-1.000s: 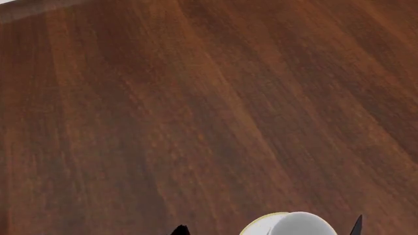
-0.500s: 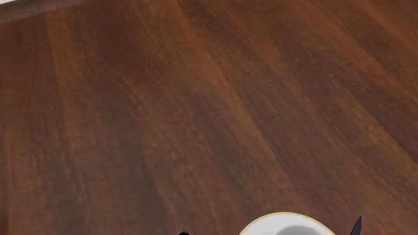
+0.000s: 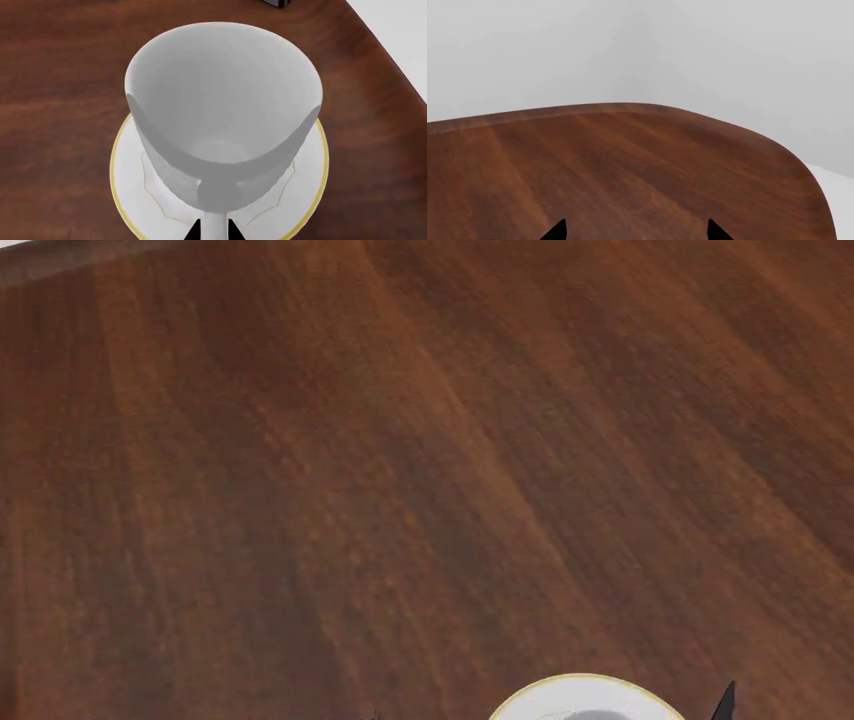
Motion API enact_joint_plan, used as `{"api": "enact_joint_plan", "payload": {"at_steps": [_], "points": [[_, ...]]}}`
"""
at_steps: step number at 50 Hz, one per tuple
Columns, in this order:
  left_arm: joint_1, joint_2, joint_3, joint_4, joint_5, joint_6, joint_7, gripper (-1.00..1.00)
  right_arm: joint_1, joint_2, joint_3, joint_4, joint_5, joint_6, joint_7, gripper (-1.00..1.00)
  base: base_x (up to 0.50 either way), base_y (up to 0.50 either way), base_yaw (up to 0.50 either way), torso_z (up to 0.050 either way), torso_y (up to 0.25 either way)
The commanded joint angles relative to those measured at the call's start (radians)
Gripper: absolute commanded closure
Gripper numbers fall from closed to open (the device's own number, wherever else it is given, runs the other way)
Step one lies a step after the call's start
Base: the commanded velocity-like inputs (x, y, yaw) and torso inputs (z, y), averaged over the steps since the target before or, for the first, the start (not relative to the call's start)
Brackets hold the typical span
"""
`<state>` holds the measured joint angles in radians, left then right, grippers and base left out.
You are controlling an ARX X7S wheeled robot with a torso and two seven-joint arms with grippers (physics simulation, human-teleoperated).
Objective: Put the white mug on the plate.
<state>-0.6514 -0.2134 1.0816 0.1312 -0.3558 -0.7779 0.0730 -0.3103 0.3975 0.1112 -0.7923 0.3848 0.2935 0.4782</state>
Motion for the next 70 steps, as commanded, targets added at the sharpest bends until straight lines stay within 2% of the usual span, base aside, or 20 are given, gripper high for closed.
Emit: {"api": "enact_joint_plan", "payload": {"at_steps": [1, 31, 46, 47, 70], "points": [[0.003, -0.002, -0.001, -0.002, -0.004, 0.000, -0.008, 1.00, -0.006, 0.002, -0.003, -0.001, -0.002, -0.007, 0.002, -1.00, 0.00, 0.00, 0.00, 0.000, 0.000], [0.001, 0.007, 0.009, -0.068, -0.003, 0.018, -0.003, 1.00, 0.002, 0.014, -0.009, -0.019, 0.003, 0.011, 0.020, -1.00, 0.00, 0.00, 0.00, 0.000, 0.000], [-0.001, -0.005, 0.003, -0.029, -0.035, -0.022, 0.004, 1.00, 0.007, 0.019, -0.012, -0.013, 0.006, 0.010, 0.020, -1.00, 0.00, 0.00, 0.00, 0.000, 0.000], [0.001, -0.012, 0.005, -0.009, -0.036, -0.027, 0.002, -1.00, 0.007, 0.019, -0.012, -0.012, 0.006, 0.008, 0.020, -1.00, 0.00, 0.00, 0.00, 0.000, 0.000], [0.005, -0.056, 0.008, 0.129, -0.040, -0.087, -0.046, -1.00, 0.001, 0.023, -0.015, -0.008, 0.007, -0.003, 0.023, -1.00, 0.00, 0.00, 0.00, 0.000, 0.000]]}}
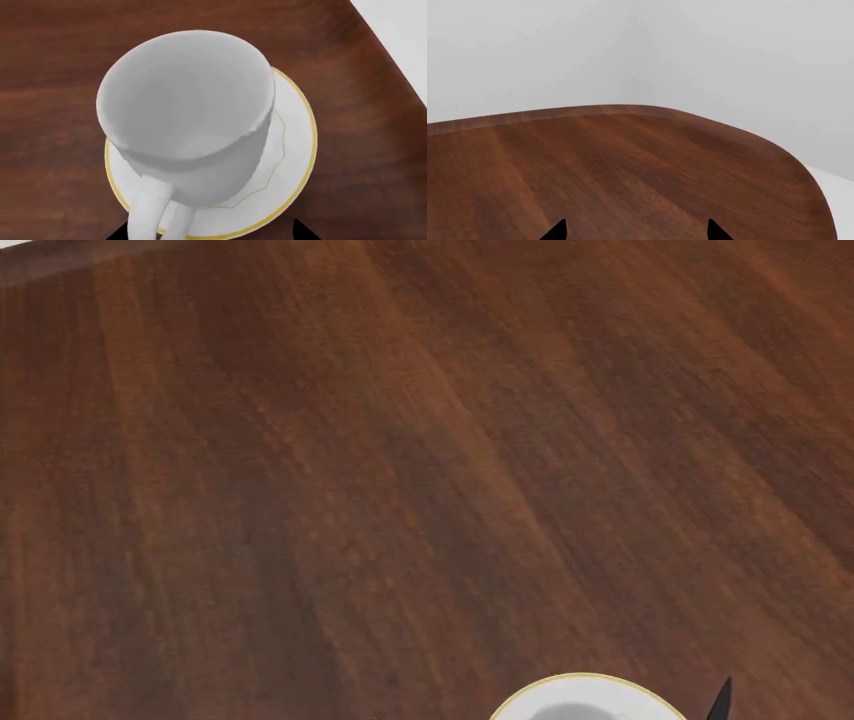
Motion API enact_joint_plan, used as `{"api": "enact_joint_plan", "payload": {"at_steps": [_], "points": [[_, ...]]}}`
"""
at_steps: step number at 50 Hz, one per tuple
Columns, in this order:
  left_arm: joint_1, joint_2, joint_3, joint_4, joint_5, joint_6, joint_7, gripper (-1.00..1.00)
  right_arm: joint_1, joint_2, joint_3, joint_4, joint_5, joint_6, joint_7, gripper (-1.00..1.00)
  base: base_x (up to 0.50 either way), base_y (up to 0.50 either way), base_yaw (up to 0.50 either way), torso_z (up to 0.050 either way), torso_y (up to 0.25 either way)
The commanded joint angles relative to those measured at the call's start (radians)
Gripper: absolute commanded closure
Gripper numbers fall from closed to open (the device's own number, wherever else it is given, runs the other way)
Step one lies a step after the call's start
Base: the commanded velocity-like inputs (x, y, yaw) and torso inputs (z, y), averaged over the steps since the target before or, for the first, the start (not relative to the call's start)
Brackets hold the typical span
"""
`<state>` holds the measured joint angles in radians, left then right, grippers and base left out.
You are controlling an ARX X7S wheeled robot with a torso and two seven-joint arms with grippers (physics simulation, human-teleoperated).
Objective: Put the white mug on the plate.
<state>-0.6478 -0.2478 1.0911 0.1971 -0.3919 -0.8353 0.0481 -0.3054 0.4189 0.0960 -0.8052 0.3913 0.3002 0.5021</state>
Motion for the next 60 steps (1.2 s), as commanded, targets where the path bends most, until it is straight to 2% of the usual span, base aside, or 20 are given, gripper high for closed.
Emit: {"api": "enact_joint_plan", "payload": {"at_steps": [1, 18, 39, 44, 52, 55, 60], "points": [[0.000, -0.025, -0.002, 0.068, -0.001, -0.031, -0.025, -1.00, -0.007, 0.001, 0.000, 0.006, 0.000, -0.013, -0.002, -1.00, 0.00, 0.00, 0.00, 0.000, 0.000], [-0.015, -0.079, -0.041, 0.151, -0.008, -0.092, -0.070, -1.00, -0.010, 0.004, -0.005, 0.000, 0.000, -0.015, 0.003, -1.00, 0.00, 0.00, 0.00, 0.000, 0.000], [-0.031, -0.171, -0.154, 0.426, -0.072, -0.178, -0.128, -1.00, 0.002, 0.014, -0.016, 0.005, -0.003, -0.004, 0.009, -1.00, 0.00, 0.00, 0.00, 0.000, 0.000], [-0.024, -0.218, -0.251, 0.580, -0.126, -0.229, -0.168, -1.00, 0.006, 0.020, -0.016, -0.004, -0.002, 0.006, 0.013, -1.00, 0.00, 0.00, 0.00, 0.000, 0.000], [0.021, -0.279, -0.373, 0.707, -0.176, -0.238, -0.217, -1.00, 0.001, 0.024, -0.017, -0.007, -0.004, 0.001, 0.013, -1.00, 0.00, 0.00, 0.00, 0.000, 0.000], [0.053, -0.314, -0.473, 0.774, -0.228, -0.256, -0.254, -1.00, -0.001, 0.027, -0.016, -0.016, -0.003, 0.006, 0.016, -1.00, 0.00, 0.00, 0.00, 0.000, 0.000], [0.084, -0.357, -0.553, 0.825, -0.257, -0.258, -0.295, -1.00, 0.001, 0.031, -0.015, -0.025, 0.000, 0.014, 0.021, -1.00, 0.00, 0.00, 0.00, 0.000, 0.000]]}}
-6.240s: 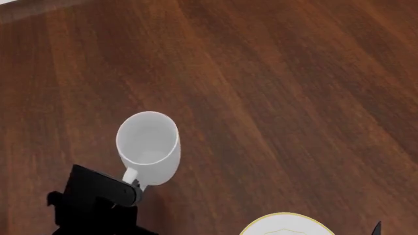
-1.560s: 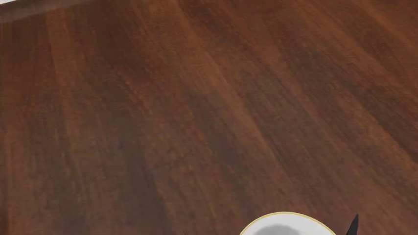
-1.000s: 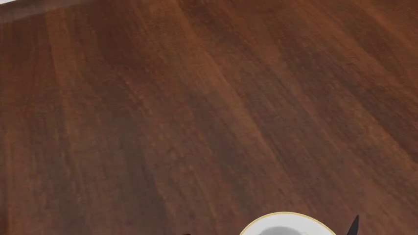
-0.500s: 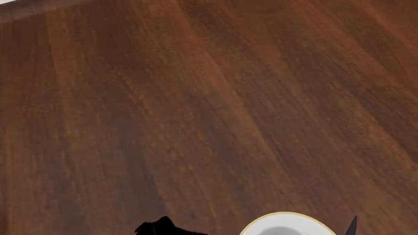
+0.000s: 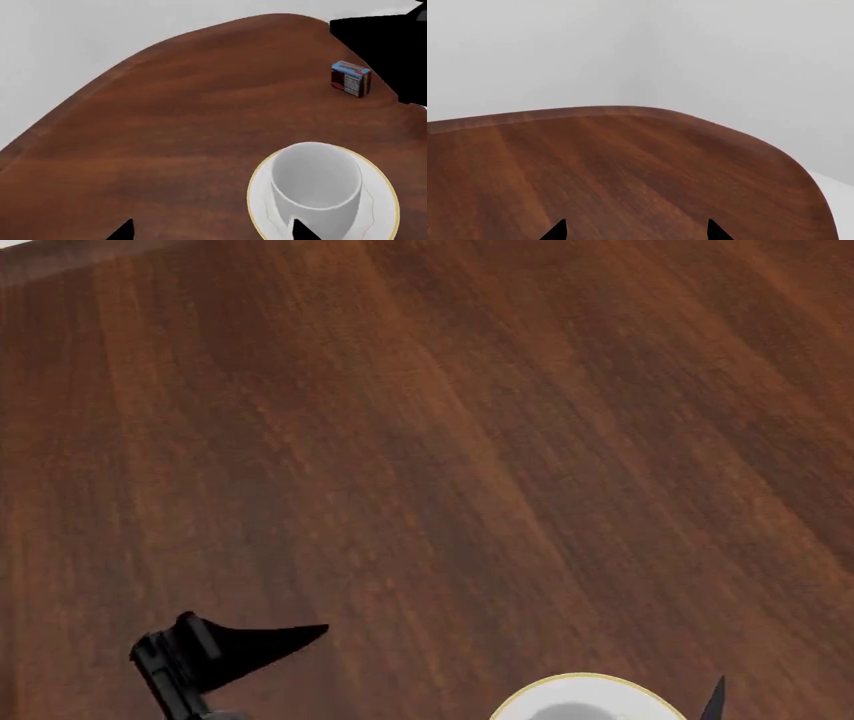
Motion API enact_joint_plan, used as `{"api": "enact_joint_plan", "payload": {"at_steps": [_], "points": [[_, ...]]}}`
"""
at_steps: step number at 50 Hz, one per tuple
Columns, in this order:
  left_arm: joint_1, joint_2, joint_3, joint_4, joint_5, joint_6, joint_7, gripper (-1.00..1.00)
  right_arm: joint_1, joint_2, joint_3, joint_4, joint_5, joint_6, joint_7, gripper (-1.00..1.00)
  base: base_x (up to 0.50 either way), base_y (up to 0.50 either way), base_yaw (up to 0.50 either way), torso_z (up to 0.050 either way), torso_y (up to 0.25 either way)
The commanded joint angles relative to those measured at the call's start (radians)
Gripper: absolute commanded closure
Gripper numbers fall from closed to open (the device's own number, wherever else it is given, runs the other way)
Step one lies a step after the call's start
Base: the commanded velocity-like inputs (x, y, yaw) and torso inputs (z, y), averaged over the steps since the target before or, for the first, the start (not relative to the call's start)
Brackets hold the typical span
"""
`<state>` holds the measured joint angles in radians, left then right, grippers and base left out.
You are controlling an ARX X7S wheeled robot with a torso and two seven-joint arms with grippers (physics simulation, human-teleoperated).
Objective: Put the white mug on the plate.
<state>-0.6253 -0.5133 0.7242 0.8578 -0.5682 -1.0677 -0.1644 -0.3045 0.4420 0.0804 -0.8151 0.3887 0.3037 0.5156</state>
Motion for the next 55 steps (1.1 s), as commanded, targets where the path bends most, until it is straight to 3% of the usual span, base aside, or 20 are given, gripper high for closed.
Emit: {"api": "enact_joint_plan", "payload": {"at_steps": [1, 22, 55], "points": [[0.068, -0.100, -0.203, 0.166, -0.096, -0.026, -0.081, -1.00, 0.000, 0.008, 0.000, -0.016, 0.003, 0.012, 0.008, -1.00, 0.00, 0.00, 0.00, 0.000, 0.000], [0.224, -0.296, -0.391, 0.177, -0.186, 0.075, -0.267, -1.00, -0.014, 0.011, 0.002, -0.013, 0.003, -0.005, 0.009, -1.00, 0.00, 0.00, 0.00, 0.000, 0.000], [0.584, -0.398, -0.630, 0.100, -0.146, 0.308, -0.389, -1.00, -0.061, 0.022, 0.015, -0.037, -0.016, -0.013, 0.029, -1.00, 0.00, 0.00, 0.00, 0.000, 0.000]]}}
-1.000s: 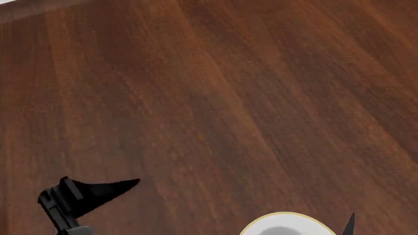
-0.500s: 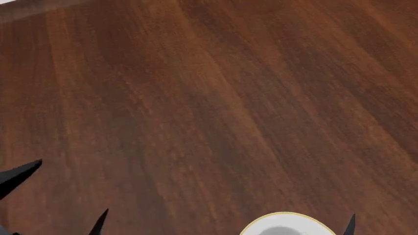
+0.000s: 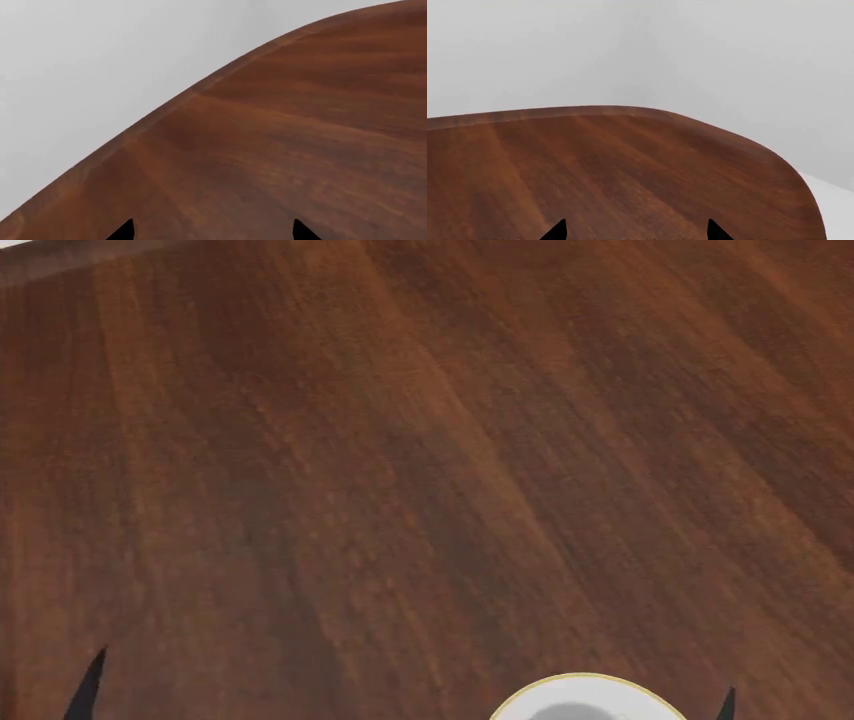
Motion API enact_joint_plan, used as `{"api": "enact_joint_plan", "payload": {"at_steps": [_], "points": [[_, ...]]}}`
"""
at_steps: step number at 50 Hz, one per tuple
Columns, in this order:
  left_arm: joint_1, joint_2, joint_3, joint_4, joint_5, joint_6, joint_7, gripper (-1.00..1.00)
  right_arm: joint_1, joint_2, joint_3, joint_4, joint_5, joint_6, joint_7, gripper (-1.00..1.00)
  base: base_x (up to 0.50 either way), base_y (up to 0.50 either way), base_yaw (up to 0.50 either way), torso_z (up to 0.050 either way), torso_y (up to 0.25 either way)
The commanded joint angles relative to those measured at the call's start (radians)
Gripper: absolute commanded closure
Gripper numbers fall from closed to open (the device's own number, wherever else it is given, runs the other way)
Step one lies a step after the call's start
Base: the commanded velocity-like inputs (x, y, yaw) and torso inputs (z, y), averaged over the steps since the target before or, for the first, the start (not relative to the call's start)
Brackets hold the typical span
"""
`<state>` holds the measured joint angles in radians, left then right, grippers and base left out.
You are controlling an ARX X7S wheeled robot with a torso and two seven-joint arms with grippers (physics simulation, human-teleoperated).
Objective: Put the white mug on the plate.
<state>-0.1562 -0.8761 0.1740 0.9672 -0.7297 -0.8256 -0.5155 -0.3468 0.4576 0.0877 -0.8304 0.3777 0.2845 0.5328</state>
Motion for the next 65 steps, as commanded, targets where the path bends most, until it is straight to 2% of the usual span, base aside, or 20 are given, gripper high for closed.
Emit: {"api": "enact_joint_plan", "payload": {"at_steps": [1, 20, 29, 38, 41, 48, 52, 61, 65], "points": [[0.133, -0.039, -0.097, -0.008, 0.010, 0.076, -0.040, -1.00, -0.023, 0.008, 0.009, -0.027, -0.006, 0.007, 0.014, -1.00, 0.00, 0.00, 0.00, 0.000, 0.000], [0.393, -0.058, -0.251, 0.005, 0.042, 0.224, -0.047, -1.00, -0.161, 0.020, 0.050, -0.135, -0.030, 0.005, 0.046, -1.00, 0.00, 0.00, 0.00, 0.000, 0.000], [0.555, -0.066, -0.344, 0.054, 0.070, 0.294, -0.047, -1.00, -0.308, -0.005, 0.081, -0.163, -0.076, -0.104, 0.040, -1.00, 0.00, 0.00, 0.00, 0.000, 0.000], [0.694, -0.066, -0.390, 0.072, 0.120, 0.379, -0.046, -1.00, -0.428, -0.041, 0.105, -0.179, -0.121, -0.200, 0.028, -1.00, 0.00, 0.00, 0.00, 0.000, 0.000], [0.728, -0.075, -0.402, 0.073, 0.124, 0.404, -0.056, -1.00, -0.437, -0.104, 0.134, -0.184, -0.138, -0.202, -0.033, -1.00, 0.00, 0.00, 0.00, 0.000, 0.000], [0.809, -0.101, -0.432, 0.073, 0.138, 0.466, -0.086, -1.00, -0.430, -0.376, 0.274, -0.196, -0.190, -0.195, -0.320, -1.00, 0.00, 0.00, 0.00, 0.000, 0.000], [0.839, -0.103, -0.445, 0.068, 0.142, 0.490, -0.087, -1.00, -0.436, -0.448, 0.309, -0.199, -0.203, -0.209, -0.391, -1.00, 0.00, 0.00, 0.00, 0.000, 0.000], [0.911, -0.097, -0.472, 0.069, 0.171, 0.539, -0.084, -1.00, -0.438, -0.457, 0.331, -0.206, -0.193, -0.202, -0.391, -1.00, 0.00, 0.00, 0.00, 0.000, 0.000], [0.936, -0.060, -0.492, 0.072, 0.191, 0.544, -0.055, -1.00, -0.438, -0.457, 0.337, -0.210, -0.187, -0.196, -0.388, -1.00, 0.00, 0.00, 0.00, 0.000, 0.000]]}}
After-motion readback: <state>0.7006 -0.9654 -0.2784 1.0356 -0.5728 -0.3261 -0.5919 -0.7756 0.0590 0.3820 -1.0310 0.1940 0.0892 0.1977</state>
